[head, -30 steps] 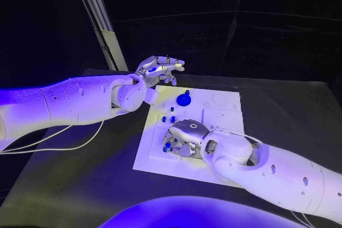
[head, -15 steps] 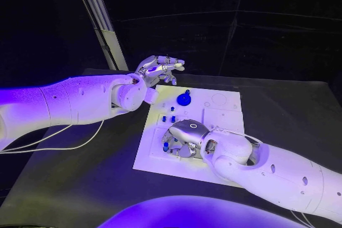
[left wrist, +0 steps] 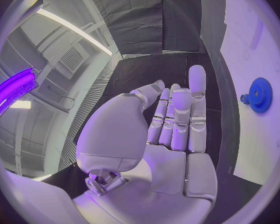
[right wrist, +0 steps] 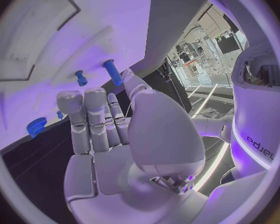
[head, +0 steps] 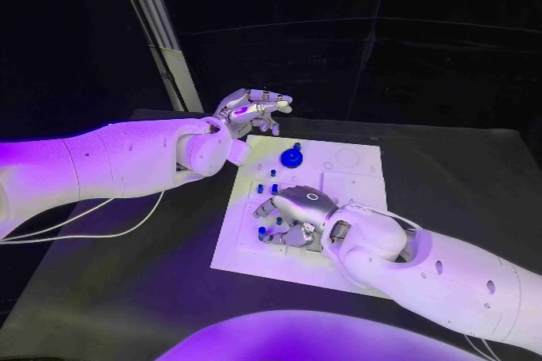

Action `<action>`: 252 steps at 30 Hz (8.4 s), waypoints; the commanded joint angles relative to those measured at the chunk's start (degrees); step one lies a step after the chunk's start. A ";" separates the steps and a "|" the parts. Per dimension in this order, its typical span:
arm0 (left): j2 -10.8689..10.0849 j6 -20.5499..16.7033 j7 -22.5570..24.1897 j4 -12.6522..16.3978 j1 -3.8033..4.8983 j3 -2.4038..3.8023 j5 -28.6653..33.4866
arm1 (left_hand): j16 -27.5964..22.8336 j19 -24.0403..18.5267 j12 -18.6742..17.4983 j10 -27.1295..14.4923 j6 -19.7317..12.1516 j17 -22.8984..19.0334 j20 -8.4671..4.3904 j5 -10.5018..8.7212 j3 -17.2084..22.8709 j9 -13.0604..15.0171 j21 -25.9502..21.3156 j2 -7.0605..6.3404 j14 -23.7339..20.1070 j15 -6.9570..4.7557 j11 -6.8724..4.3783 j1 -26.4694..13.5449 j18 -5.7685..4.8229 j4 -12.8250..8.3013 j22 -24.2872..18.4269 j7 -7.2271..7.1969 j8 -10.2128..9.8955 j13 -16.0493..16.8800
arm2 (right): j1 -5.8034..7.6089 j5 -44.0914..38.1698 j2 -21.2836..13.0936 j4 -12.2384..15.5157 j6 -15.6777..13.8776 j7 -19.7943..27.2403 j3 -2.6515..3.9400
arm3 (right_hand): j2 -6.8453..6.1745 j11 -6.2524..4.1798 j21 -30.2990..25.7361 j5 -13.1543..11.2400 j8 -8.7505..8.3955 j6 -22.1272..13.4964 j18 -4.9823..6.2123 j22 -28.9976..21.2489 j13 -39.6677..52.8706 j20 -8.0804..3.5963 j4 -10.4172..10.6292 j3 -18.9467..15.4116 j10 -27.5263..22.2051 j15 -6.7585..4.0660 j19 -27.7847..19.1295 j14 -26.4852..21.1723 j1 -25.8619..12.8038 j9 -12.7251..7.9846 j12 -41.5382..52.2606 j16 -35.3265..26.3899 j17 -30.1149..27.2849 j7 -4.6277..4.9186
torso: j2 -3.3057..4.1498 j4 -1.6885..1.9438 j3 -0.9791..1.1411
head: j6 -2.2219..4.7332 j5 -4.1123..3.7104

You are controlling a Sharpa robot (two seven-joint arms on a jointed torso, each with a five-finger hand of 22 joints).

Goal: Assemble the parts on the task board

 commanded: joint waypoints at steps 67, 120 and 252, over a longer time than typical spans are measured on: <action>-1.51 0.82 -0.40 0.53 -0.10 -0.22 0.14 | -0.21 0.32 0.56 -0.58 -0.51 -0.48 0.19 -0.03 -0.43 0.08 -0.31 0.28 -0.51 0.06 -0.04 0.08 0.81 -0.02 -0.15 -0.02 0.34 0.03 | -0.45 18.07 -28.16 16.25 5.05 -26.82 4.60 | 3.97 -5.14 17.04 16.83 12.84 4.86 -4.50 26.33 59.96 -3.48 10.53 -19.49 26.64 -3.84 13.61 6.05 -11.88 4.72 60.12 23.70 36.98 -3.01 | -0.77 -2.28 -0.08 | 1.75 -9.37; -1.77 1.41 -0.85 0.66 -0.10 -0.28 0.14 | -0.11 0.33 0.68 -0.61 -0.47 -0.39 0.19 -0.03 -0.55 0.09 -0.37 0.28 -0.48 0.05 -0.05 0.09 0.82 -0.07 -0.19 -0.04 0.43 0.03 | -2.71 2.88 -21.24 11.80 12.27 -28.13 3.50 | 7.10 -5.90 17.40 10.92 15.36 6.26 -4.60 27.09 62.32 -3.95 7.24 -19.98 26.31 -4.41 13.55 5.95 -4.17 9.18 58.98 23.47 37.80 -3.87 | -0.79 -2.31 -0.12 | 1.17 -8.93; -1.52 1.97 -1.58 0.61 -0.12 -0.32 -0.35 | -0.03 0.37 0.89 -0.74 -0.54 -0.49 0.18 -0.02 -0.71 0.08 -0.45 0.39 -0.49 0.04 -0.06 0.13 0.83 -0.15 -0.26 -0.04 0.55 0.01 | -2.73 13.81 -14.50 12.40 -4.20 -25.87 3.03 | 9.55 -7.52 16.33 1.12 12.54 12.65 -4.33 26.07 63.03 -5.21 6.92 -24.99 28.34 -5.78 13.17 5.87 -8.75 16.65 53.02 20.76 36.45 -5.80 | -0.77 -2.39 -0.07 | 0.77 -7.40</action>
